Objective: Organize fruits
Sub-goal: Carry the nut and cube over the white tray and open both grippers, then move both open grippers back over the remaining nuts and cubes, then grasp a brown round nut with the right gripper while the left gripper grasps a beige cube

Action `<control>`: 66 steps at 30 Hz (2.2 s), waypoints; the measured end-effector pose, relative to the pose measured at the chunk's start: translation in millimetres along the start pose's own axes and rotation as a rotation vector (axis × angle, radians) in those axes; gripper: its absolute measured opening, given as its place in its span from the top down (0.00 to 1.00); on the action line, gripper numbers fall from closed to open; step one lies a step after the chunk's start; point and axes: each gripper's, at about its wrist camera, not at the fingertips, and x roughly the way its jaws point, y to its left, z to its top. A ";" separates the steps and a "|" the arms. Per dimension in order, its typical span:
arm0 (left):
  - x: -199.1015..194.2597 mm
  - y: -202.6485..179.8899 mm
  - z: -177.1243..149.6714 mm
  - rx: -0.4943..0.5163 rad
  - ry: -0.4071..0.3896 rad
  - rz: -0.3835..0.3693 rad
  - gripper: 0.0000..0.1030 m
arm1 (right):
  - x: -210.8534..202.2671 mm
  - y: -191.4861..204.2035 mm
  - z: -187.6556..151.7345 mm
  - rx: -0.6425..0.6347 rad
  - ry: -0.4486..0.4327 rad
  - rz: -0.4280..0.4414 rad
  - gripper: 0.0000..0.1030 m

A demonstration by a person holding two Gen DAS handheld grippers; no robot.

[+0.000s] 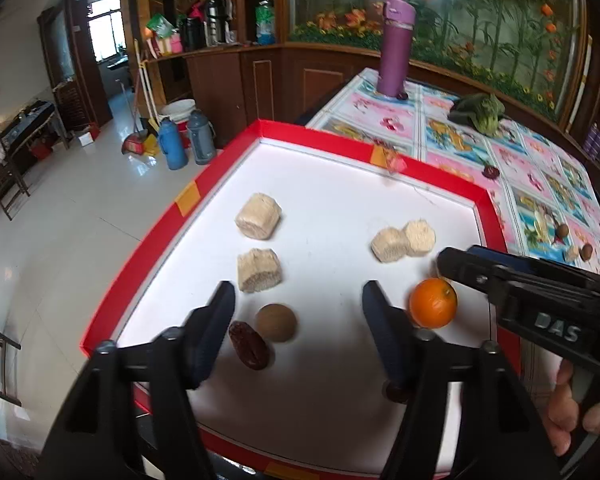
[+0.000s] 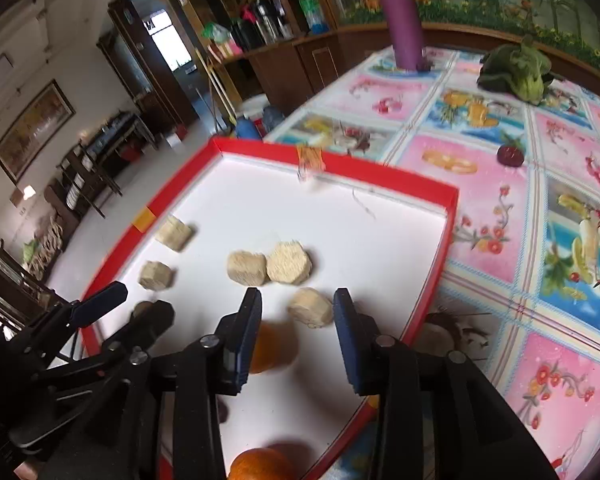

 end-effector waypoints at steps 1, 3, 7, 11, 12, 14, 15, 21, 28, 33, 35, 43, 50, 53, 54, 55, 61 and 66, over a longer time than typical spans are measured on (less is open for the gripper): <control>-1.7 -0.9 0.7 0.003 -0.004 0.006 0.34 | -4.0 -0.3 0.1 -0.003 -0.012 0.003 0.63; -4.6 -3.5 2.7 0.008 -0.011 0.008 0.34 | -12.1 -0.9 0.2 -0.008 -0.033 0.005 0.63; -12.7 -15.3 5.6 0.028 -0.026 0.001 0.34 | -29.2 -9.0 0.0 -0.001 -0.063 -0.002 0.63; -21.4 -32.3 7.7 0.059 -0.037 -0.013 0.34 | -40.8 -29.4 -0.8 0.030 -0.076 -0.016 0.62; -24.5 -38.3 8.3 0.069 -0.040 -0.019 0.34 | -45.2 -35.8 -2.3 0.042 -0.083 -0.023 0.62; -29.4 -48.3 9.5 0.088 -0.045 -0.033 0.33 | -52.9 -47.5 -5.5 0.066 -0.091 -0.031 0.62; -31.0 -52.2 10.9 0.095 -0.047 -0.036 0.33 | -59.1 -55.8 -7.6 0.080 -0.099 -0.039 0.62; -44.9 -97.3 18.0 0.188 -0.066 -0.094 0.27 | -101.4 -112.3 -23.1 0.151 -0.154 -0.135 0.62; -46.1 -153.0 22.4 0.304 -0.052 -0.154 0.26 | -141.4 -183.0 -43.4 0.246 -0.198 -0.266 0.61; -39.5 -184.7 23.7 0.352 -0.018 -0.195 0.26 | -152.4 -219.2 -49.7 0.295 -0.205 -0.318 0.61; -33.5 -197.9 23.9 0.370 0.001 -0.211 0.26 | -149.2 -233.9 -49.0 0.334 -0.184 -0.308 0.61; -10.1 -238.0 19.3 0.402 0.081 -0.251 0.26 | -122.9 -251.0 -29.9 0.380 -0.119 -0.259 0.61; -1.4 -255.6 23.8 0.405 0.082 -0.250 0.25 | -107.3 -251.9 -26.1 0.355 -0.103 -0.302 0.66; 4.0 -266.5 24.8 0.400 0.083 -0.266 0.25 | -108.4 -258.3 -27.7 0.362 -0.109 -0.285 0.79; 6.5 -270.5 24.8 0.402 0.083 -0.269 0.25 | -109.4 -259.9 -27.7 0.364 -0.111 -0.283 0.79; 9.1 -275.4 24.2 0.408 0.086 -0.271 0.25 | -110.8 -261.0 -28.4 0.366 -0.110 -0.283 0.79; 23.4 -302.4 18.9 0.415 0.114 -0.319 0.25 | -126.4 -267.6 -31.2 0.406 -0.136 -0.267 0.78; 33.9 -315.5 15.7 0.431 0.116 -0.318 0.26 | -137.9 -268.6 -31.3 0.429 -0.180 -0.262 0.78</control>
